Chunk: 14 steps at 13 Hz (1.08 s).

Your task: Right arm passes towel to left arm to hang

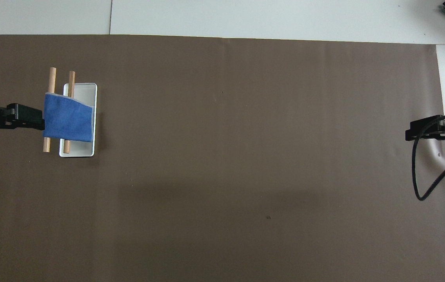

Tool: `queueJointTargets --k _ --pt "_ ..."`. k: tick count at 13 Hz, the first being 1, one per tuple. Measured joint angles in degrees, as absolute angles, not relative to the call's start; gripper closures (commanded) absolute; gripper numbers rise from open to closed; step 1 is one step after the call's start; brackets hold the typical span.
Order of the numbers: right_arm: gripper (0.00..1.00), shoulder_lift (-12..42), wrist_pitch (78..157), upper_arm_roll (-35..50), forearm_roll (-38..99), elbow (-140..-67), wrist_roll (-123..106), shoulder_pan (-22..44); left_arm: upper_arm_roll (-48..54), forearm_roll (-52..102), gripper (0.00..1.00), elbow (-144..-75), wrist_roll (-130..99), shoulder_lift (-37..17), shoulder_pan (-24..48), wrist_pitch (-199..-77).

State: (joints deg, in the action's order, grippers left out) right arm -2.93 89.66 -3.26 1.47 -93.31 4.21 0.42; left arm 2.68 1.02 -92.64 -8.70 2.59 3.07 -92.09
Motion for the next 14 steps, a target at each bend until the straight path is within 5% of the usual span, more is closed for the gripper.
queueJointTargets --k 14 --pt "0.00 -2.96 89.66 -3.27 1.45 -93.49 4.78 0.41 2.70 -0.67 0.00 -92.30 -0.46 2.61 0.21 -91.45"
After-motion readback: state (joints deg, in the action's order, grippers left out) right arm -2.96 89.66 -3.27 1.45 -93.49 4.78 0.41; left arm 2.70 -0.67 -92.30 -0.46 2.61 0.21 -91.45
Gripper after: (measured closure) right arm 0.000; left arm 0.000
